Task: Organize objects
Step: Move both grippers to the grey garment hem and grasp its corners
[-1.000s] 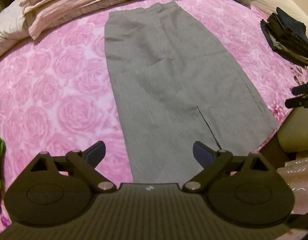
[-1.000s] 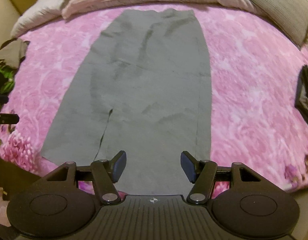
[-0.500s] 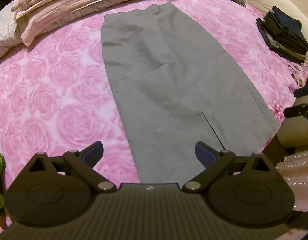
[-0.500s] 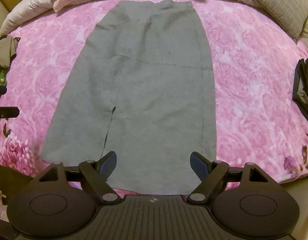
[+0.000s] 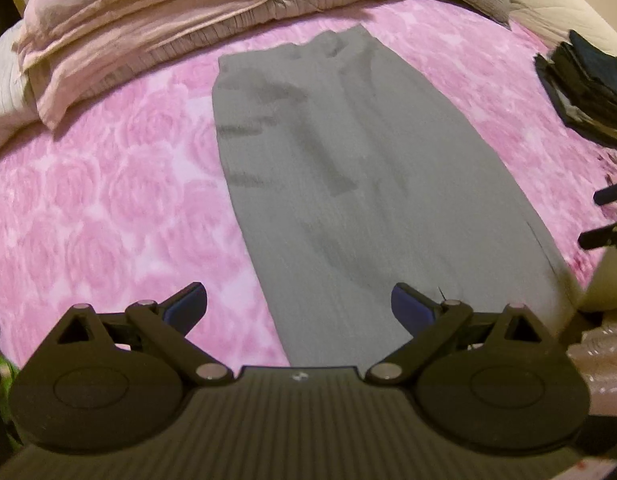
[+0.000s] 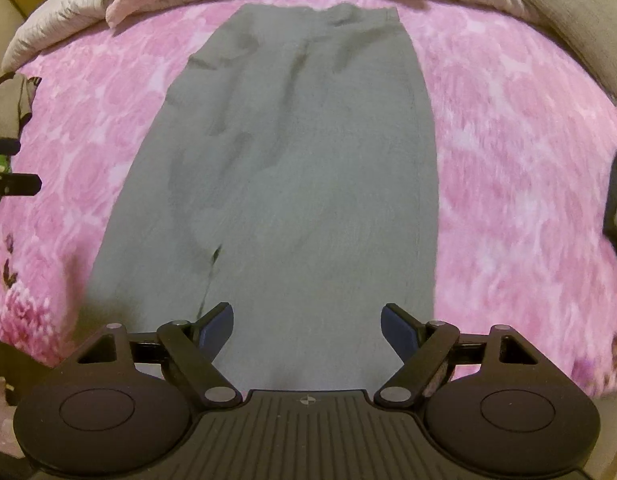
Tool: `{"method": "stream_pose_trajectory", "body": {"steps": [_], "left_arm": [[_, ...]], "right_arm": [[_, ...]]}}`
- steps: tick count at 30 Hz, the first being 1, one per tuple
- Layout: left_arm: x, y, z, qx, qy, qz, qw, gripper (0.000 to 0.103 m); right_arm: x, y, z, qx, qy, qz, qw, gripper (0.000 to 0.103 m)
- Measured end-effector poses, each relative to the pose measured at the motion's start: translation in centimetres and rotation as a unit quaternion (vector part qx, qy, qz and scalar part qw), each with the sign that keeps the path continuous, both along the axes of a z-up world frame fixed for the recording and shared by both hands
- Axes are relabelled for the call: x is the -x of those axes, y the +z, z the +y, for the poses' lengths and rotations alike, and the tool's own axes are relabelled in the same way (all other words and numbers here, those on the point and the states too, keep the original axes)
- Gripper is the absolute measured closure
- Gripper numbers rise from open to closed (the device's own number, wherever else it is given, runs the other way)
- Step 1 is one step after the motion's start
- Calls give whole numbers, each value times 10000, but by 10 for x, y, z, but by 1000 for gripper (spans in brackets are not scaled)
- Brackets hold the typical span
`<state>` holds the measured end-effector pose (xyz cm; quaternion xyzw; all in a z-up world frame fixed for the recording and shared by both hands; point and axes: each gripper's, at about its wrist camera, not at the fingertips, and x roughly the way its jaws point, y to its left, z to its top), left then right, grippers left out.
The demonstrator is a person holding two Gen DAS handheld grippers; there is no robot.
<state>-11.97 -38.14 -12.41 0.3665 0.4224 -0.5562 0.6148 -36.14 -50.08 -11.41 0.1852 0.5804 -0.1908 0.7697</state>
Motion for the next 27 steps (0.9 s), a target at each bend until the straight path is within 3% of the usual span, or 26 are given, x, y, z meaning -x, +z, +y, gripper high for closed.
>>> {"method": "stream_pose_trajectory", "body": {"steps": [11,18,22,27], "left_arm": [[-50,-27,-172,-61,97,-438,9990,9],[-103,-65,-256,119,271,-191,9994,14],[-138,-96,-296,207,343,-12,9992,27],[-173,-140,-333,268,616,291,9973,44]], "right_arm": [[-106,-18,-201,132,912,-466,9947,25],[-174,-46,-287,49,1177,-832,9895,29],[-206,-67,-317,-69,1117,-1037,9883,34],[-241,-97,-344,-20,1169,-1087,9872,48]]}}
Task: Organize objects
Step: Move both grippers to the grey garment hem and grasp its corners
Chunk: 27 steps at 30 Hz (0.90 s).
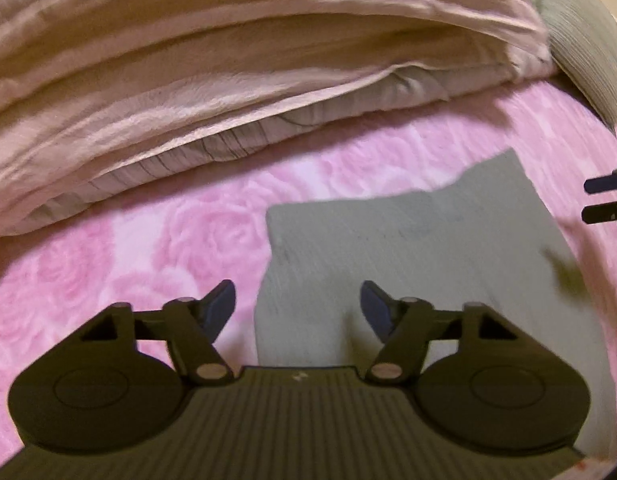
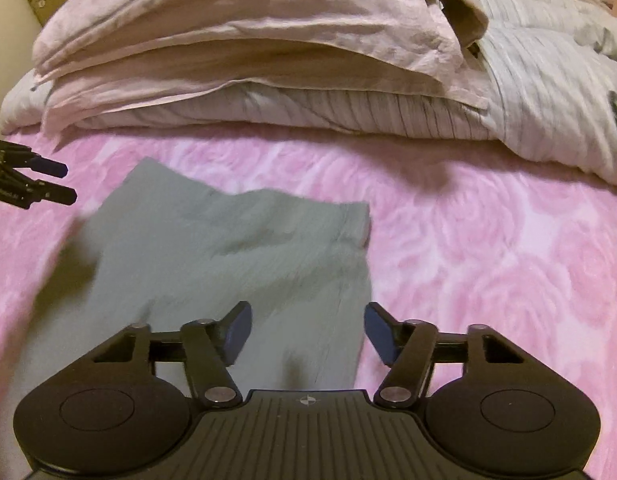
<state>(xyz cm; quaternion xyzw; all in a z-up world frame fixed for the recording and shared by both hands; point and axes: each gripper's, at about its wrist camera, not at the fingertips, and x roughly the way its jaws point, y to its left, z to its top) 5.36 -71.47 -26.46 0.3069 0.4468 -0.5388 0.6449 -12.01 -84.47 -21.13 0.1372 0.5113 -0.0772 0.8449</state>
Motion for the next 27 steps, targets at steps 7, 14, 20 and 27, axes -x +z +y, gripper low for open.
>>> {"method": "stream_pose_trajectory", "body": {"steps": [7,14,20,27], "left_arm": [[-16,-43,-30,89,-90,266,9996,57],[-27,-63,-46,108,-121,375,9992,58],[-29,-60,-53,164,-273,411,9986,78],[-27,-46,-42,380,-458,215,9980,96]], "right_arm": [[-37,-40,-37,-132,-252,-192,9994,62],[-54,-66,-53,-347,-390,-155,9985,64],[-59,-71,-57,-560,-414,-287,9972,75],[-51,-61,-60,-649,-586,-438,9952,96]]}}
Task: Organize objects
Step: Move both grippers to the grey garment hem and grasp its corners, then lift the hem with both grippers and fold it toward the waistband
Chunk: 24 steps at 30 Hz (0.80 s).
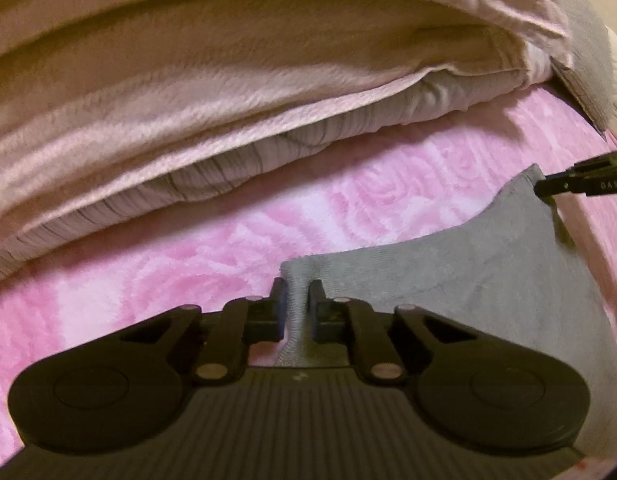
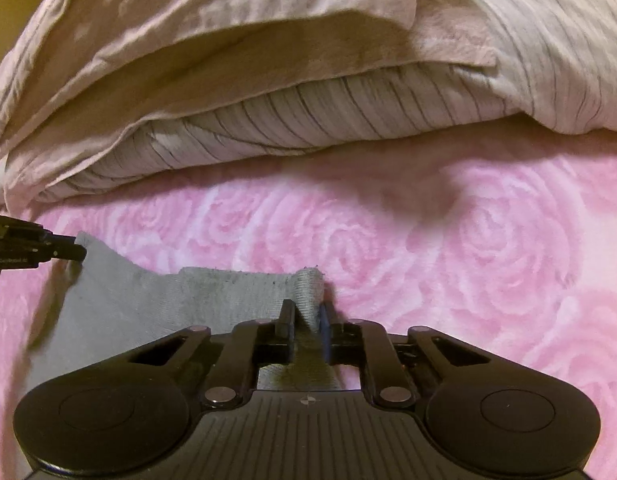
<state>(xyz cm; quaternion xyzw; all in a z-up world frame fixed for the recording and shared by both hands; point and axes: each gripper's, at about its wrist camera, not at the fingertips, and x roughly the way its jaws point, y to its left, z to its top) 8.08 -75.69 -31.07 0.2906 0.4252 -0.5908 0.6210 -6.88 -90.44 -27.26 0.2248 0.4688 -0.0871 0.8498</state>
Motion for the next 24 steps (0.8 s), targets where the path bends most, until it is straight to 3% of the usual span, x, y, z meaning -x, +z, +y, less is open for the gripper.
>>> {"method": "stream_pose_trajectory", "body": {"steps": [6,11,17,24], "left_arm": [[20,42,31,480,-252,-213,9983,96],[58,88,91,994,-339,-417,9936,97],[125,129,207,1406,-421,-630,9872,97],[201,142,359,1258,-461,-567,9894,97]], "right_arm": [[23,44,19,388,213,-358,9984,96],[72,98,67,849,602,-826,9911,97],[168,138,153,1384,1001,-1248,9774,97],[302,151,271,1574,1268,-1211,9719,97]]}}
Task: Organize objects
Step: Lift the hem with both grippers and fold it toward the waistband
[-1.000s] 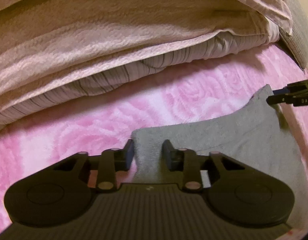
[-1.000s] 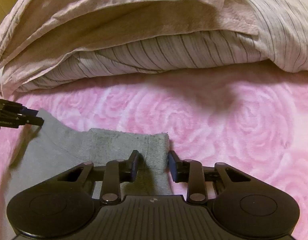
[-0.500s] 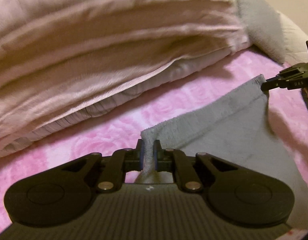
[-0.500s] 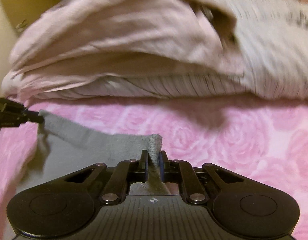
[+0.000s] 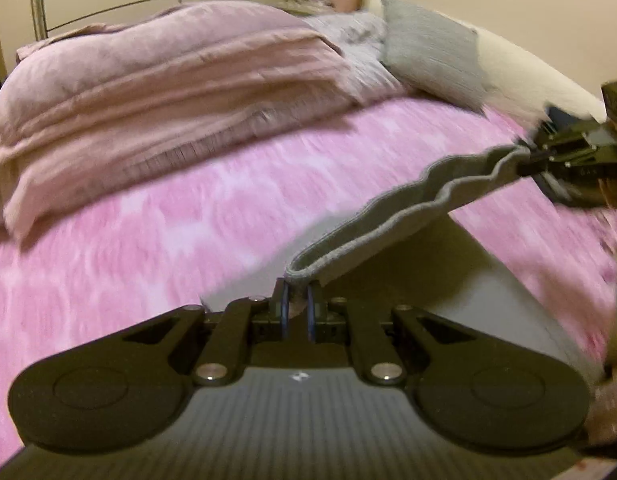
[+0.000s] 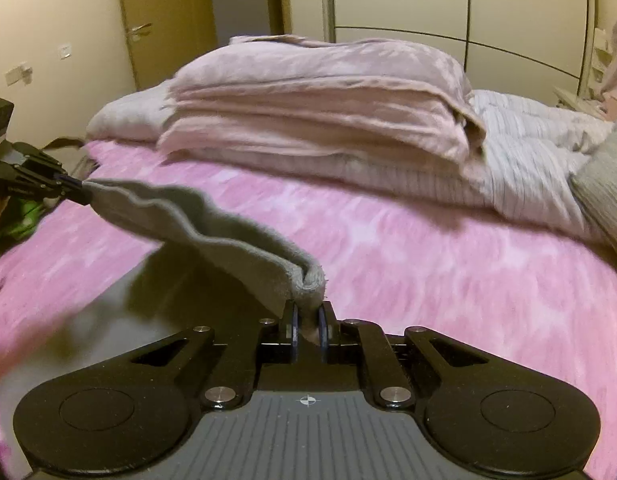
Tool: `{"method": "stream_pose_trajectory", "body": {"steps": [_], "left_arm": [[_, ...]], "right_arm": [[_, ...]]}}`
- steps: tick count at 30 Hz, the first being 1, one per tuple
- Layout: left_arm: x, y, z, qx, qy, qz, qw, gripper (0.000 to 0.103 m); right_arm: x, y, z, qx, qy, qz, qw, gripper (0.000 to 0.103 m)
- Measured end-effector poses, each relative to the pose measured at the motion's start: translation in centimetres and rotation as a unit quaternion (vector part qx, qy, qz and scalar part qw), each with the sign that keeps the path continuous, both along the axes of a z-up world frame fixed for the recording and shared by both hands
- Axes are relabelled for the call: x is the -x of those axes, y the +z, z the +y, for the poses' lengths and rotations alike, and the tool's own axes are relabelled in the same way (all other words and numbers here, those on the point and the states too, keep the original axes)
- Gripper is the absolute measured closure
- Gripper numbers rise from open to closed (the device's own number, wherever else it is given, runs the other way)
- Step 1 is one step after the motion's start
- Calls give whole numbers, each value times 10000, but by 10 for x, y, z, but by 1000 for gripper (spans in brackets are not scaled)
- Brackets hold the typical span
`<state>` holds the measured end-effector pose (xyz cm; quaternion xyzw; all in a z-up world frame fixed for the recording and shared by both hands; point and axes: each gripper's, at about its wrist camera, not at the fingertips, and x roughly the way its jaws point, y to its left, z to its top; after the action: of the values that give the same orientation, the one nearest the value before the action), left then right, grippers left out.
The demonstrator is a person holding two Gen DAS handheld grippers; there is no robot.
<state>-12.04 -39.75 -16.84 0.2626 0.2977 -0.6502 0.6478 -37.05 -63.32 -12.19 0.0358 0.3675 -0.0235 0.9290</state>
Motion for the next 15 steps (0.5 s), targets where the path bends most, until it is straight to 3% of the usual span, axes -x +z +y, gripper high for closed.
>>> {"method": "stream_pose_trajectory", "body": {"steps": [4,7,12,13,15], "left_arm": [[42,-25,73,-297,-271,78,9992,97],[69,-57,114,-620,-438,77,9971,97],[94,-111,147,-1096,-353,94,9933,96],[94,-119,148,-1179,-280,136,9925,95],[91,-128,153,-1379,-68,328,9899,95]], "right_arm": [[65,-19,70,104,41,266,9996,97],[102,-51,113,31,-24,665,9978,97],[120,-106,151,127,102,1313,9912,96],[120,-114,154,168,111,1424,9896,95],[122,-125,156,21,59,1662,9861,82]]}}
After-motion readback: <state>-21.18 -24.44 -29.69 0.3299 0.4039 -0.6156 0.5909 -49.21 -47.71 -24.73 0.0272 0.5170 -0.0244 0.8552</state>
